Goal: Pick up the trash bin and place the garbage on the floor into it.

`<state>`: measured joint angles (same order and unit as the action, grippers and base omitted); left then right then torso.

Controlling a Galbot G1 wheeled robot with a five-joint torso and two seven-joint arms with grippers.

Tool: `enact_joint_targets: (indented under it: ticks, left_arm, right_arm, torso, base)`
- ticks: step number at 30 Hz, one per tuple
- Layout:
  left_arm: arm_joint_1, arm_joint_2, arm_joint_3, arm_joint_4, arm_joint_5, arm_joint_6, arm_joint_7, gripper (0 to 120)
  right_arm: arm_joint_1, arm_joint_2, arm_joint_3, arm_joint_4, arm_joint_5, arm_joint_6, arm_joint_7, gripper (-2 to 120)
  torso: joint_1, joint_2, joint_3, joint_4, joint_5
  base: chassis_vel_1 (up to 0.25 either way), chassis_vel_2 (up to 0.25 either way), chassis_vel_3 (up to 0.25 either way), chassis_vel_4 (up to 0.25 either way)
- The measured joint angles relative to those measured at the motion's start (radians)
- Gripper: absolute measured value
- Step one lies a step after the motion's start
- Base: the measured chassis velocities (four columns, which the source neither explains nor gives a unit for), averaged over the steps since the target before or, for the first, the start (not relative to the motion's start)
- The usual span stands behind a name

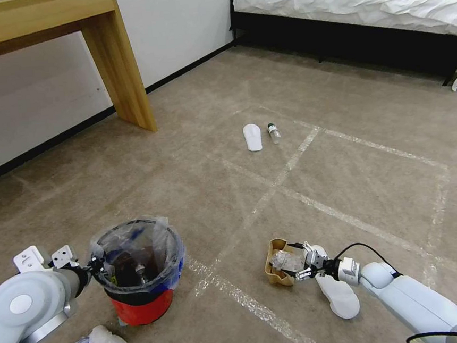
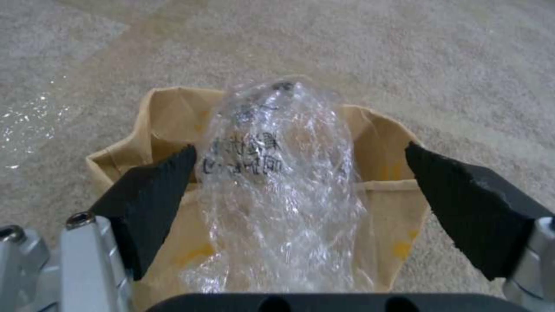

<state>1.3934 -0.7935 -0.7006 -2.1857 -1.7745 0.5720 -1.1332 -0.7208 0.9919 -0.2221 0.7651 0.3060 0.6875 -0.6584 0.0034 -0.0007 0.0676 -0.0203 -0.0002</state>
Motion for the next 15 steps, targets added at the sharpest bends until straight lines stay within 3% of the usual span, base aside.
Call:
enact_joint_targets:
  ticks: [7,15]
  left_arm:
    - [0.0,0.002,0.0,0.0,0.001,0.0,0.001,4]
    - [-0.009,-0.002,0.019,0.003,0.009,0.0,0.001,4]
  right_arm:
    - [0.003,0.015,-0.001,-0.013,0.0,0.002,-0.004,86]
    - [0.003,0.022,0.001,-0.012,-0.001,0.003,-0.006,59]
  torso:
    - [0.0,0.0,0.0,0.0,0.0]
    - [0.0,0.0,0.0,0.0,0.0]
  base:
    - [0.0,0.0,0.0,0.0]
    - [0.0,0.0,0.0,0.0]
